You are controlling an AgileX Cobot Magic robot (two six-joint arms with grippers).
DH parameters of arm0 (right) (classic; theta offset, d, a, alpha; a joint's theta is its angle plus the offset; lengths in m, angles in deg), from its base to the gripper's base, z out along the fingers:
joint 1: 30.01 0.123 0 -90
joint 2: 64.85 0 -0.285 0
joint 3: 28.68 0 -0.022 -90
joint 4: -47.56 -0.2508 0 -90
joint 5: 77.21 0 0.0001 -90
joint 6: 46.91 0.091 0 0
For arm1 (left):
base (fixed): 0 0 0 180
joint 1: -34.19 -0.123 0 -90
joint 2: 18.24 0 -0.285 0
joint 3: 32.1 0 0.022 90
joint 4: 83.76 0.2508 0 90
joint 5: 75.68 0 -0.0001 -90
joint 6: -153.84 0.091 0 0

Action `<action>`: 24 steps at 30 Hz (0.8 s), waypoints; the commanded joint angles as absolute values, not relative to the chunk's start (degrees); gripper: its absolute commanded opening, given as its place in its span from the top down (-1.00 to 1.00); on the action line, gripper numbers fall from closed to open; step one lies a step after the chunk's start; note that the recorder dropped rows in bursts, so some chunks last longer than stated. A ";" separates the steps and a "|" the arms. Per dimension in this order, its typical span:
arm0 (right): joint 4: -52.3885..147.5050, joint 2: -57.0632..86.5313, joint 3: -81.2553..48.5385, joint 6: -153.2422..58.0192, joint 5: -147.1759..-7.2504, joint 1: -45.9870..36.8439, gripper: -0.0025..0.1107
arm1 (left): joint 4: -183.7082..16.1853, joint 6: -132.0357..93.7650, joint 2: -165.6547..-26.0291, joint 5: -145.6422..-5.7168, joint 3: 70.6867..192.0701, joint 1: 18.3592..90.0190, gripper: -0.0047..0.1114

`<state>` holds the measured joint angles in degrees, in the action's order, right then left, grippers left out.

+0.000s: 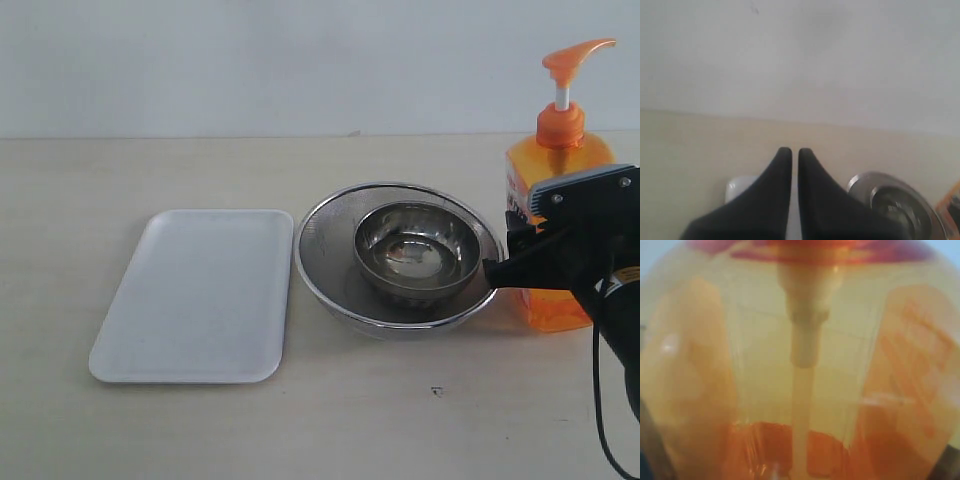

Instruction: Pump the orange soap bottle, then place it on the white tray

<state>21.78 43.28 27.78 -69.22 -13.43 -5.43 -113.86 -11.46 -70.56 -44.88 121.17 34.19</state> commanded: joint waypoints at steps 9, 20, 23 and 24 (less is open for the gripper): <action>22.73 42.56 27.73 -69.42 -11.76 -5.41 0.96 | -116.15 -0.31 -83.62 -34.33 132.32 34.07 0.84; 22.87 42.56 27.73 -71.24 -11.95 -5.41 0.96 | -137.07 33.50 -110.17 -34.82 144.34 41.39 0.84; 22.74 42.56 27.73 -72.16 -12.15 -5.41 0.96 | -138.17 33.50 -118.74 -32.56 154.33 47.22 0.84; 22.74 42.56 27.73 -72.43 -12.15 -5.41 0.96 | -138.17 33.50 -120.59 -31.74 156.86 48.28 0.84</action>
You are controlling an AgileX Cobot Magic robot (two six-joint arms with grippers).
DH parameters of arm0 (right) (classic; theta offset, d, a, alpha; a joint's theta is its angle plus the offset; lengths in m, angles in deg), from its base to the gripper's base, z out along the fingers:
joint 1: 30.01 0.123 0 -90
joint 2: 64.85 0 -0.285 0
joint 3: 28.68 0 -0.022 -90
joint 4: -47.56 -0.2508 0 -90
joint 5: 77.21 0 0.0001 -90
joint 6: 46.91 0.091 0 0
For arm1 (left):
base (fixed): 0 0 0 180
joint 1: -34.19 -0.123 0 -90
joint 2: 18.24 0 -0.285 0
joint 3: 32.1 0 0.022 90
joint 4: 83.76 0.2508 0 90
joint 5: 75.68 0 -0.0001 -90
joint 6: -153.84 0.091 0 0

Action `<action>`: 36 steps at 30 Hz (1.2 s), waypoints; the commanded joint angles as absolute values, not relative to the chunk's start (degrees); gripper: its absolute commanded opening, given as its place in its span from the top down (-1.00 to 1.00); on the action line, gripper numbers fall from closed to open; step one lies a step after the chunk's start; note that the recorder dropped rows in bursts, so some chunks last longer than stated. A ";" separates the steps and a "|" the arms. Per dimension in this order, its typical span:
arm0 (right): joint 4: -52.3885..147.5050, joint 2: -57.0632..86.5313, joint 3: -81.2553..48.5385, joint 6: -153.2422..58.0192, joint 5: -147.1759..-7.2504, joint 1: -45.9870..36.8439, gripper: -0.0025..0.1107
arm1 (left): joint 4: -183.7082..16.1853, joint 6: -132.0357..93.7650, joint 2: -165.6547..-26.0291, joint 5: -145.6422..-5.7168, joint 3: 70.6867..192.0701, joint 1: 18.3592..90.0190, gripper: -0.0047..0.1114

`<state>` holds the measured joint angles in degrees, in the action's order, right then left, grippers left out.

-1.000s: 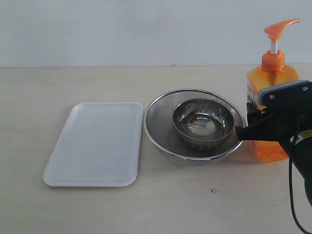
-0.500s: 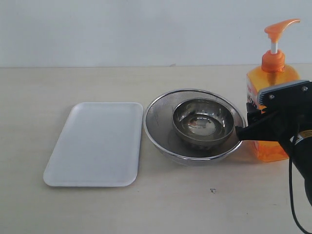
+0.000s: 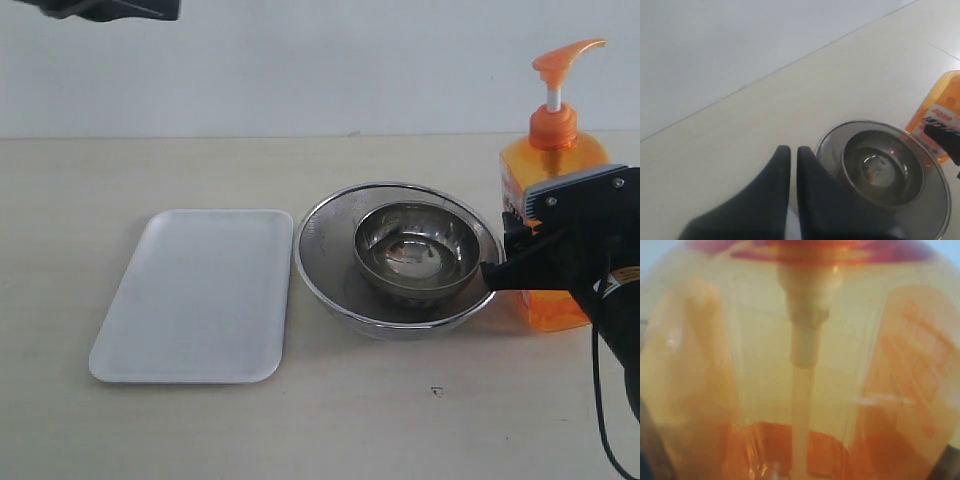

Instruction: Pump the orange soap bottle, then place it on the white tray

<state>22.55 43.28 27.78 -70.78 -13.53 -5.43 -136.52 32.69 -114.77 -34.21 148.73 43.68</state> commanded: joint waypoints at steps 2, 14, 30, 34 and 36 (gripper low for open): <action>22.74 42.56 27.73 -73.19 -12.27 -5.41 0.96 | -138.17 33.50 -124.35 -29.30 162.20 50.81 0.84; 22.66 42.56 27.73 -74.00 -12.17 -5.41 0.96 | -140.30 35.40 -137.28 -28.75 176.67 61.01 0.84; 22.66 42.56 27.73 -74.00 -12.27 -5.41 0.96 | -147.82 34.93 -144.37 -29.93 188.13 68.39 0.84; 22.66 42.56 27.73 -74.00 -12.27 -5.41 0.96 | -147.82 33.80 -146.60 -28.41 191.21 70.18 0.84; 22.66 42.56 27.73 -74.00 -12.27 -5.41 0.96 | -147.82 33.80 -147.35 -27.50 192.14 70.72 0.84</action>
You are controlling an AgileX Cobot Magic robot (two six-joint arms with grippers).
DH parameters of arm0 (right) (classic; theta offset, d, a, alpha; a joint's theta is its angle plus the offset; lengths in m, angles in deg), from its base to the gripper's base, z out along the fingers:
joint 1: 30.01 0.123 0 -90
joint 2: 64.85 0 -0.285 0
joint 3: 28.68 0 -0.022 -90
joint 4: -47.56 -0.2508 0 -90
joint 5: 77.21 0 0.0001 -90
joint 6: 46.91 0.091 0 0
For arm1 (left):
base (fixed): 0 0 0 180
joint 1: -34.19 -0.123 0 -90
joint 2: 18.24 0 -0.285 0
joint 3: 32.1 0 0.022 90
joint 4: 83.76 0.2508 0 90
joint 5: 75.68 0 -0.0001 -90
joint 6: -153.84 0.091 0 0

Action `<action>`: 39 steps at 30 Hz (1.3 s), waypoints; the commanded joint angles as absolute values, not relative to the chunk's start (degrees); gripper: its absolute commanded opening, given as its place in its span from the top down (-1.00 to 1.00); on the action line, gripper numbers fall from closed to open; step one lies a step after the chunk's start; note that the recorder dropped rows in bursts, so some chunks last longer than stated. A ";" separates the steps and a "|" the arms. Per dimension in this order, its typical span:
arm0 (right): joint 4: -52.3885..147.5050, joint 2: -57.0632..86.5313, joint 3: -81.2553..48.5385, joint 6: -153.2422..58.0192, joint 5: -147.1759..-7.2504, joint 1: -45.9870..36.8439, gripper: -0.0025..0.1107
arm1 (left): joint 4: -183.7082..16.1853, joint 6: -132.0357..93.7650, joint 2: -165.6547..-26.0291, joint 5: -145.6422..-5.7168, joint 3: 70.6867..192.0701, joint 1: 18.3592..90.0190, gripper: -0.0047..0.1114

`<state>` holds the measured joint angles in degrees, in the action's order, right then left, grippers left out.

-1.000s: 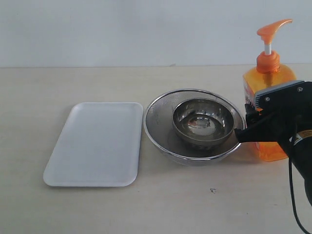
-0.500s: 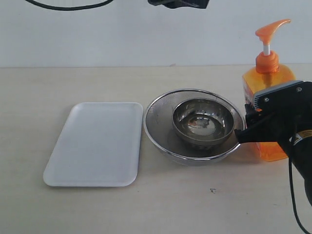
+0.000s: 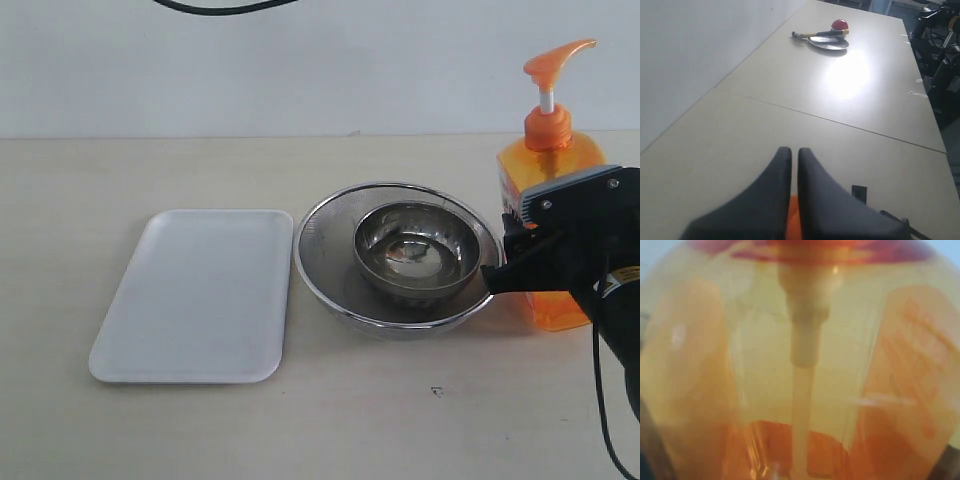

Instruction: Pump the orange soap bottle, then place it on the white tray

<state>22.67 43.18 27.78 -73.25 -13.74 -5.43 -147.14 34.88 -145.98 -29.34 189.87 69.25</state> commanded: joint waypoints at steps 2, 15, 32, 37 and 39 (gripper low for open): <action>22.66 42.56 27.73 -74.00 -12.27 -5.41 0.96 | -147.82 33.63 -147.95 -26.19 192.62 71.50 0.84; 23.00 42.56 27.73 -73.86 -12.42 -5.41 0.96 | -147.74 34.02 -148.64 -29.87 192.74 76.06 0.84; 24.34 42.56 27.73 -73.86 -12.79 -5.41 0.96 | -146.19 34.29 -153.70 -35.15 192.74 76.88 0.84; 24.34 42.56 27.73 -73.86 -13.27 -5.41 0.96 | -145.20 34.29 -153.70 -38.77 193.45 76.77 0.84; 24.34 42.56 27.73 -73.86 -13.27 -5.41 0.96 | -144.69 34.29 -153.70 -38.81 194.27 76.63 0.84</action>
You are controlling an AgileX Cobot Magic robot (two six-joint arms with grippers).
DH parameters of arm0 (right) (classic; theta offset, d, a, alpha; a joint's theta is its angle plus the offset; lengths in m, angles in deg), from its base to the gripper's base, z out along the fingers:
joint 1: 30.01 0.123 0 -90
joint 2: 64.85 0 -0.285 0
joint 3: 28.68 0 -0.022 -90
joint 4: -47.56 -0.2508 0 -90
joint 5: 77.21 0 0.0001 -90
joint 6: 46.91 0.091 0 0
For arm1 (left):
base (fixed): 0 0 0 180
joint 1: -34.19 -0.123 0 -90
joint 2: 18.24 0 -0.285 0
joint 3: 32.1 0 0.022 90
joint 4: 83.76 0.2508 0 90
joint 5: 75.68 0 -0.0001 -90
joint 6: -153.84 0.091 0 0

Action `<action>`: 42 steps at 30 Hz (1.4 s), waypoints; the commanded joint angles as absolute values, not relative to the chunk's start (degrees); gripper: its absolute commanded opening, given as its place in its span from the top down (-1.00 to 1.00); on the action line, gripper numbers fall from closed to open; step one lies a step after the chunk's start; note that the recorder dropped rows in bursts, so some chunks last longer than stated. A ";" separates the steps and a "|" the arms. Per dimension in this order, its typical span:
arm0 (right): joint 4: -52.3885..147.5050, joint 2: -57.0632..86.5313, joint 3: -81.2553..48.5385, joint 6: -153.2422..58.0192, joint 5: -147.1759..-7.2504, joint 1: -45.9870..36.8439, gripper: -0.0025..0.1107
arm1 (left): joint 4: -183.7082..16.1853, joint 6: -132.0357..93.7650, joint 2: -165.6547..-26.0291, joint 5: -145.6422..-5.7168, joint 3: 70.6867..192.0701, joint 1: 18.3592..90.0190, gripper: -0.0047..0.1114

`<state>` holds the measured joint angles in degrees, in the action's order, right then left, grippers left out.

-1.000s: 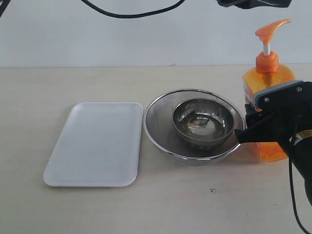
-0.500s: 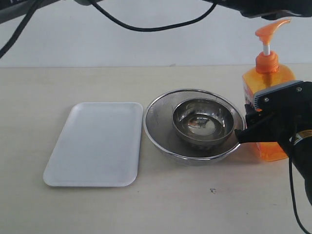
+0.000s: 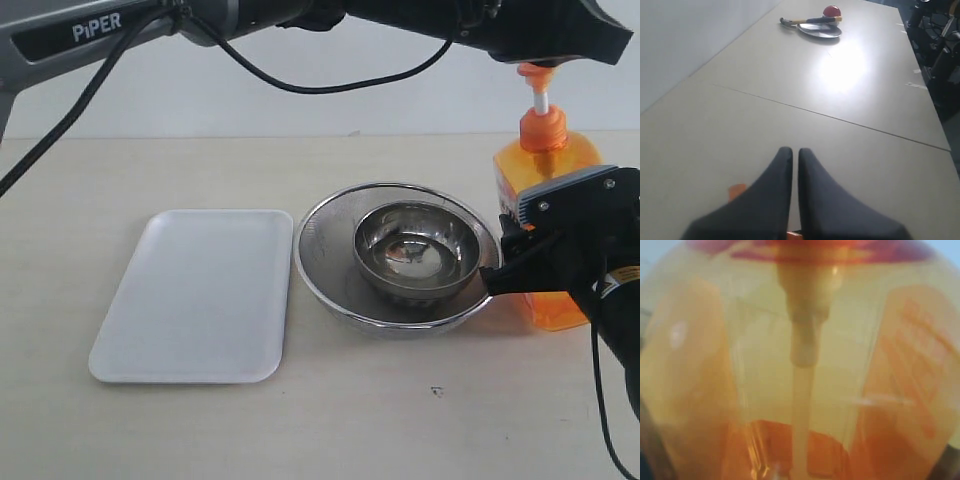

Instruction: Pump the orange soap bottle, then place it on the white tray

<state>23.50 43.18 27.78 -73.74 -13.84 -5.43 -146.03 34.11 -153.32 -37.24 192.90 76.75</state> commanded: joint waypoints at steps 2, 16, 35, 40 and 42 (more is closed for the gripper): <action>24.34 42.56 27.73 -73.86 -13.27 -5.41 0.96 | -142.69 33.71 -153.70 -38.81 195.04 76.55 0.84; 24.34 42.56 27.73 -73.86 -12.78 -5.41 0.96 | -134.06 26.38 -153.70 -38.44 195.63 76.55 0.84; 24.34 42.56 27.73 -73.44 -13.18 -5.41 0.96 | -142.61 29.99 -154.06 -32.94 196.92 76.76 0.84; 24.34 42.56 27.73 -73.44 -13.29 -5.41 0.96 | -138.47 28.57 -154.09 -33.16 196.92 76.63 0.84; 24.34 42.56 27.73 -73.33 -13.29 -5.41 0.96 | -134.99 27.29 -154.09 -33.16 196.92 76.63 0.84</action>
<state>23.76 43.07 27.78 -73.28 -13.96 -5.43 -139.14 29.36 -154.00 -32.86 196.58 76.52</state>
